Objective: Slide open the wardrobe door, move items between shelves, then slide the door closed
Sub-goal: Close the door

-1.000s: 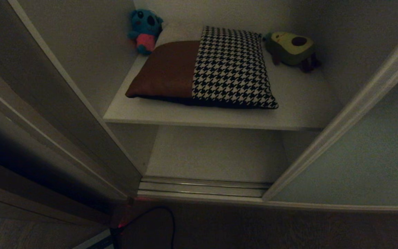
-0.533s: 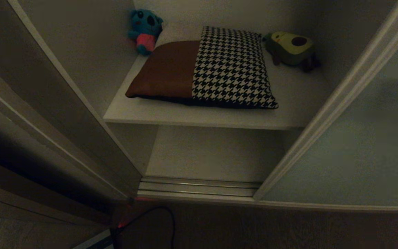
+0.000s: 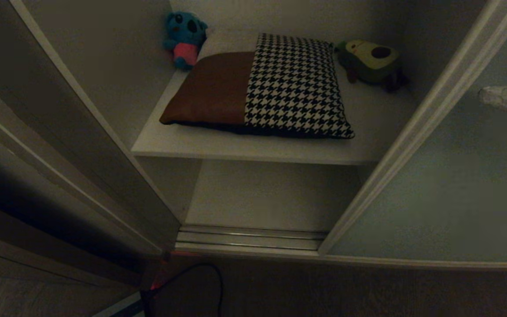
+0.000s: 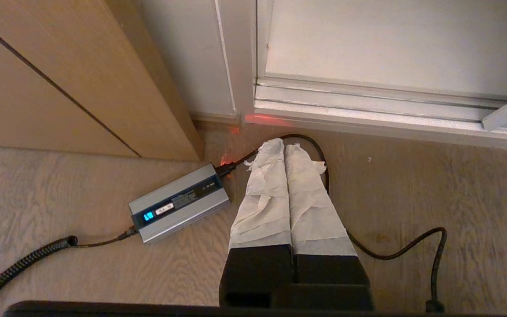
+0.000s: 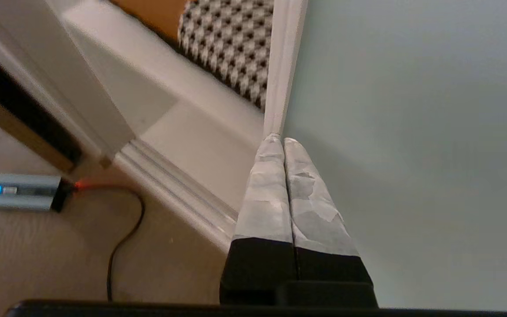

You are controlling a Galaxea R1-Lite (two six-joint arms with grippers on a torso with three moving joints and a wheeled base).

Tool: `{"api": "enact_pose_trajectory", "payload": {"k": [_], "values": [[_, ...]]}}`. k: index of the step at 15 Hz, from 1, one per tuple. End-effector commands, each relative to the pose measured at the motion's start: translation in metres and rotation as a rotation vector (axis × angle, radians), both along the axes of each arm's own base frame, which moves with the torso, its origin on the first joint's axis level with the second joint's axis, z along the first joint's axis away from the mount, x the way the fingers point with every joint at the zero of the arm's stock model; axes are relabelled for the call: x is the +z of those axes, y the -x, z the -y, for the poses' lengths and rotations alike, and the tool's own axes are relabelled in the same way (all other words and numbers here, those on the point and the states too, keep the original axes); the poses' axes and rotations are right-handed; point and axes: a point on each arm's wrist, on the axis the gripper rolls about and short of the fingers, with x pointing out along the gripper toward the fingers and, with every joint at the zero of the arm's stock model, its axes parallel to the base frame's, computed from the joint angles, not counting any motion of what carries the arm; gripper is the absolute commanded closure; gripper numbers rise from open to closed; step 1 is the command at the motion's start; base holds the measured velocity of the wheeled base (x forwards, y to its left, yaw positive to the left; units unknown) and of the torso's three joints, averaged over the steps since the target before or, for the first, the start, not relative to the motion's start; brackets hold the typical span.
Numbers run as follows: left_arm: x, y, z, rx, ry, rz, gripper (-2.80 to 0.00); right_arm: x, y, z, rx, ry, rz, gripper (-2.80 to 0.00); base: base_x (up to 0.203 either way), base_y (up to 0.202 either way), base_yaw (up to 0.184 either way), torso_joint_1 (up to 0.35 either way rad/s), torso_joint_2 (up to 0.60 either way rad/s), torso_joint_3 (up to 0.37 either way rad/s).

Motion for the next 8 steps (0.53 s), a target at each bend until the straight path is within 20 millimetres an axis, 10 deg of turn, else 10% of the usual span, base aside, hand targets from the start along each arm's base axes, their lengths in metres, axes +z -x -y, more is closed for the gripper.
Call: {"api": "enact_pose_trajectory", "payload": {"k": [1, 8], "values": [[0.0, 0.0, 0.0, 0.0, 0.0, -0.001, 0.0, 0.001, -0.007, -0.003, -0.002, 0.0, 0.0, 0.0, 0.0, 0.0, 0.0, 0.0, 0.0, 0.0], [0.0, 0.0, 0.0, 0.0, 0.0, -0.001, 0.0, 0.009, -0.018, -0.007, -0.01, -0.015, 0.041, 0.0, 0.0, 0.0, 0.0, 0.0, 0.0, 0.0]]}}
